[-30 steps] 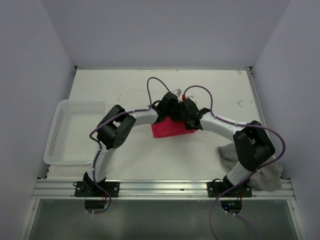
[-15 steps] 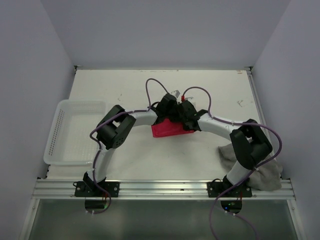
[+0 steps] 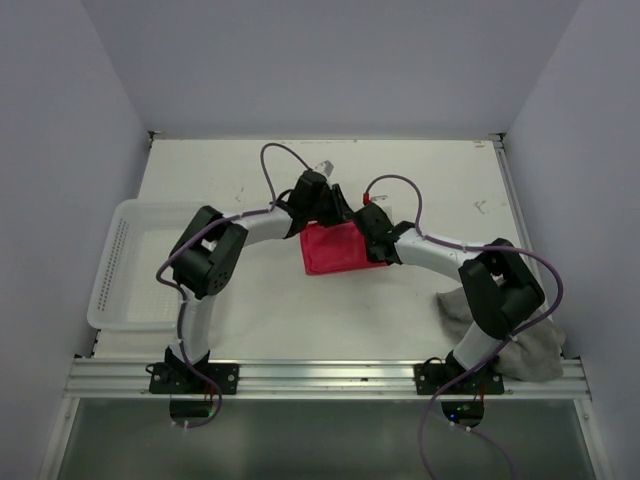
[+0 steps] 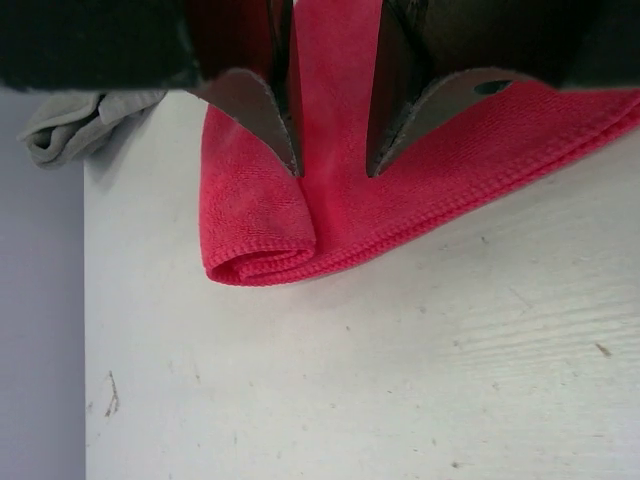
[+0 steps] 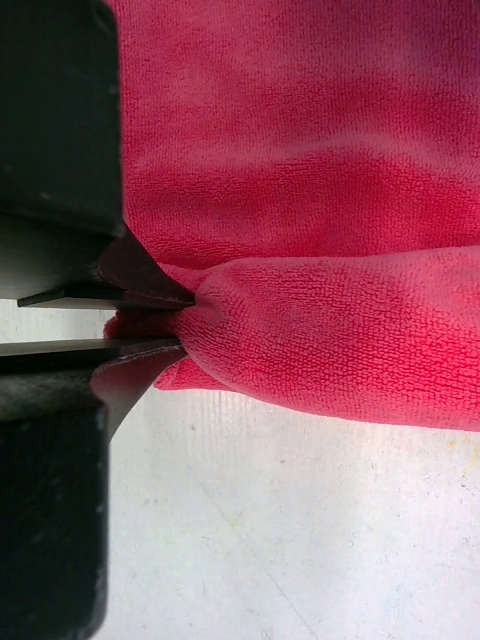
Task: Roll the towels
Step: Roll the towel
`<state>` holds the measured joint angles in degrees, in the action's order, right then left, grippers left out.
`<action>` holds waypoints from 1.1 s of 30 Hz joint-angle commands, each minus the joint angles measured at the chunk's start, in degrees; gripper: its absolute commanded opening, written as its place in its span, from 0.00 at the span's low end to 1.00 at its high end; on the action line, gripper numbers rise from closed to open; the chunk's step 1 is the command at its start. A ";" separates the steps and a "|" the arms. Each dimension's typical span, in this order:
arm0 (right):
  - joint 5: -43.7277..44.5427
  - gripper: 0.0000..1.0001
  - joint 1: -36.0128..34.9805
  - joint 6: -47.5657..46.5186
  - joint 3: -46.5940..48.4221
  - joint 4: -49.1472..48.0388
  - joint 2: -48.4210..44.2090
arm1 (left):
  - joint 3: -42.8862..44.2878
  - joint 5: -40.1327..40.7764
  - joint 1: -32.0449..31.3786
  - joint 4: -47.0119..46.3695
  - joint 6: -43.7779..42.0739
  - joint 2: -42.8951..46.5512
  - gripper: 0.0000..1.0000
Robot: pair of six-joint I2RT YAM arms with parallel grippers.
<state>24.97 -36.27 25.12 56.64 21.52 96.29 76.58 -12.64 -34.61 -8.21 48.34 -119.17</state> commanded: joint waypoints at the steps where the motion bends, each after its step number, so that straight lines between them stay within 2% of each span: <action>1: -0.45 0.00 -0.12 1.59 -1.18 0.10 -0.05 | 1.03 -3.87 -1.33 -5.33 2.55 1.49 0.35; 5: -1.06 0.00 -0.12 1.86 -1.10 0.19 -0.49 | 3.31 -4.49 -2.91 -6.73 2.64 0.09 0.37; 8: -1.15 0.00 -0.20 1.95 -1.18 0.45 -0.93 | 4.54 -4.76 -4.06 -6.38 2.99 -1.49 0.45; 11: -1.33 0.00 -0.20 2.21 -1.36 0.72 -1.28 | 5.60 -5.11 -4.85 -6.56 3.25 -2.90 0.48; 23: -4.05 0.00 -0.20 3.70 -3.82 -2.71 -2.86 | 7.44 -5.99 -5.99 -9.02 6.94 -6.51 0.49; 33: -4.67 0.00 -0.12 2.91 -4.52 -3.85 -4.00 | 11.22 -5.46 -6.43 -6.12 5.72 -8.44 0.49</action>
<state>23.35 -35.97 27.55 53.10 18.15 93.54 84.73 -16.97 -40.23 -12.27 53.47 -126.72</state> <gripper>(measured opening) 0.138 0.492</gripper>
